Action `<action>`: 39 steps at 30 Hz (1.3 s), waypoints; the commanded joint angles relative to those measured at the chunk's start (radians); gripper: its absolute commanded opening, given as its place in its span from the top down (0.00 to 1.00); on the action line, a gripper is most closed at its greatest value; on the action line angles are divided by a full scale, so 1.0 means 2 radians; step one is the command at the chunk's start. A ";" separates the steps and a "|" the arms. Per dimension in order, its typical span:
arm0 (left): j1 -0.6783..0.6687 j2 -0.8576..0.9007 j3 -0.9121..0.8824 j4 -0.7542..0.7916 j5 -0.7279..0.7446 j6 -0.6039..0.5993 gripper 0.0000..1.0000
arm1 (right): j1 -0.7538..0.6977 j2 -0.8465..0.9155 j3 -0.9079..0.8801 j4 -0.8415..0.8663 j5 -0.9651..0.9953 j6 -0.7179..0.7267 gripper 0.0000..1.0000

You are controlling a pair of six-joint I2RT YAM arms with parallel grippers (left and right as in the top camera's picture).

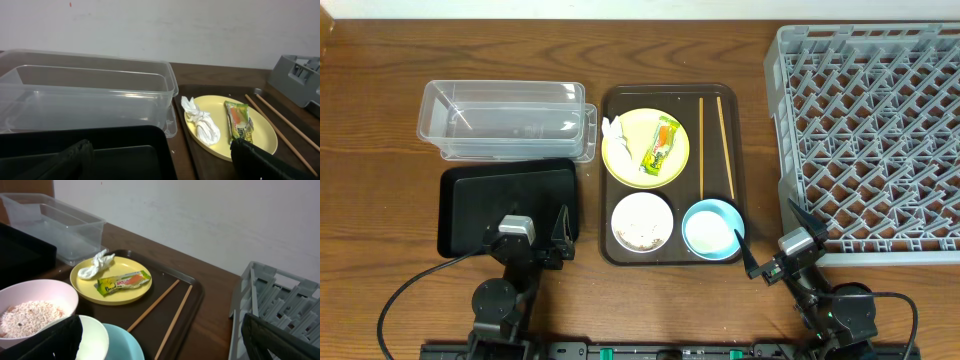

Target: Sort waste into correct bins and load items into the dishwasher rack

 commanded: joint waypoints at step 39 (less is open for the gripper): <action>0.002 0.002 -0.014 -0.008 0.006 -0.005 0.10 | -0.003 -0.002 -0.002 0.008 -0.057 0.005 0.01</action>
